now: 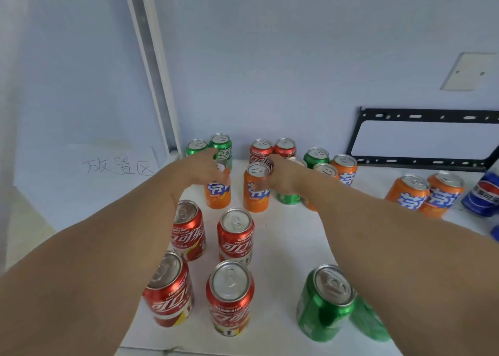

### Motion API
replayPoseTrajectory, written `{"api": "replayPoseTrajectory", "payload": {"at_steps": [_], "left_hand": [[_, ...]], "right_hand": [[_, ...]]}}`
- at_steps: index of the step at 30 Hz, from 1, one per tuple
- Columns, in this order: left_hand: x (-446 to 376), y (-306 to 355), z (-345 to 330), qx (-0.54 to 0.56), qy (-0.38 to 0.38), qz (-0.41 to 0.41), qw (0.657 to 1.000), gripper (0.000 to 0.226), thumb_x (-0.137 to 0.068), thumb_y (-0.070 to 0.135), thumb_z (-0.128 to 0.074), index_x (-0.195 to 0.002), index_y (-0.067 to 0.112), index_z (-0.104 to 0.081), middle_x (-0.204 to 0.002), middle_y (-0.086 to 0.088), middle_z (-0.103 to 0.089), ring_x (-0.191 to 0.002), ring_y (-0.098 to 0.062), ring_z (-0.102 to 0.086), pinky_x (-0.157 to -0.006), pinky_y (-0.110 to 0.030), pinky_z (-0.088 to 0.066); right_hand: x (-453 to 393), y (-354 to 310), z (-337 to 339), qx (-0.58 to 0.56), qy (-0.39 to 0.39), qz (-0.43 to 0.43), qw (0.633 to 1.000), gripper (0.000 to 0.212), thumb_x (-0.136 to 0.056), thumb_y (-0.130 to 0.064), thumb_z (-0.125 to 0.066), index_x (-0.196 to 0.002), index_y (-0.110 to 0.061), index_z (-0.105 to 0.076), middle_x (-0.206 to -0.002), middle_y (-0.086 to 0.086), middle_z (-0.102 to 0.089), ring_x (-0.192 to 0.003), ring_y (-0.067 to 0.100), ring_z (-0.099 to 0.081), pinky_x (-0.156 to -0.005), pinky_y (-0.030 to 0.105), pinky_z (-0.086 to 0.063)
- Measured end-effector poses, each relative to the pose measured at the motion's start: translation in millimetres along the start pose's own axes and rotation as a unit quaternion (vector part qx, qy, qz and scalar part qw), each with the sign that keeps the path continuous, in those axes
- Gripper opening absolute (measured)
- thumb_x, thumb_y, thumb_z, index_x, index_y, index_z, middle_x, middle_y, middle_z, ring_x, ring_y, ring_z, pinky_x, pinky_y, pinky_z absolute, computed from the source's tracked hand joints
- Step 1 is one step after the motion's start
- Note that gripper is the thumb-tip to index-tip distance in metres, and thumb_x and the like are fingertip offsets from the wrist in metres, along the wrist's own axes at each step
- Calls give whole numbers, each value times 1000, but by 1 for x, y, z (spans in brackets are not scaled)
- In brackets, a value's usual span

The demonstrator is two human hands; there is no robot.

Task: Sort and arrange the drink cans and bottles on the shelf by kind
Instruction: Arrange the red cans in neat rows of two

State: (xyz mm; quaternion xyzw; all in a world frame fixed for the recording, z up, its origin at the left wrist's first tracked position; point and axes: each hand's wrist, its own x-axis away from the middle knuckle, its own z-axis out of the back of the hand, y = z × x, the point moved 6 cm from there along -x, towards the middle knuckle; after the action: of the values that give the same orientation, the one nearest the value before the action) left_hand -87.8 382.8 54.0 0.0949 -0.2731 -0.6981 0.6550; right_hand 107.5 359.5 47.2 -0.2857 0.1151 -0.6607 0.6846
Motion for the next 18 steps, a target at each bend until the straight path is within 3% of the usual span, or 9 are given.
{"api": "replayPoseTrajectory", "payload": {"at_steps": [4, 10, 12, 14, 16, 18], "left_hand": [[-9, -10, -10, -28, -4, 24, 999, 98, -71, 29, -87, -150, 14, -32, -144, -9, -50, -125, -29, -53, -100, -42, -49], [-12, -15, -14, 4, 8, 13, 1000, 79, -53, 31, -93, -120, 18, -54, -115, -3, -67, -100, -23, -64, -87, -44, -57], [-9, -14, -11, 29, 13, 3, 999, 86, -40, 41, -92, -115, 18, -57, -109, -2, -70, -95, -21, -67, -83, -42, -58], [5, -8, -7, 65, 23, -3, 998, 87, -47, 36, -94, -120, 15, -50, -109, -1, -66, -99, -21, -64, -84, -39, -57], [14, -1, -5, 94, 17, -12, 995, 72, -60, 21, -92, -117, 15, -48, -106, -2, -64, -97, -21, -63, -85, -38, -55], [25, 9, -3, 106, 10, -38, 994, 72, -55, 26, -93, -113, 19, -52, -105, -1, -68, -94, -19, -65, -87, -40, -56]], "right_hand": [[-11, 4, -23, -46, -3, -8, 999, 97, -72, -41, -83, -143, -7, -26, -127, 11, -57, -109, 28, -56, -87, 39, -49], [-8, 8, -24, -85, 32, -8, 996, 81, -76, -30, -82, -134, -10, -30, -118, 12, -60, -101, 27, -59, -76, 36, -49], [0, 10, -22, -103, 29, 1, 994, 79, -73, -29, -84, -132, -11, -34, -119, 9, -59, -103, 25, -59, -82, 38, -52], [10, 13, -17, -133, 34, 2, 990, 75, -71, -28, -85, -128, -14, -39, -118, 6, -59, -106, 24, -59, -89, 41, -52], [23, 16, -9, -176, 44, -1, 983, 74, -70, -26, -85, -129, -17, -41, -120, 3, -60, -108, 23, -59, -93, 43, -52], [36, 18, 0, -220, 60, -4, 974, 76, -71, -23, -85, -132, -20, -40, -125, 3, -60, -109, 22, -60, -95, 44, -52]]}}
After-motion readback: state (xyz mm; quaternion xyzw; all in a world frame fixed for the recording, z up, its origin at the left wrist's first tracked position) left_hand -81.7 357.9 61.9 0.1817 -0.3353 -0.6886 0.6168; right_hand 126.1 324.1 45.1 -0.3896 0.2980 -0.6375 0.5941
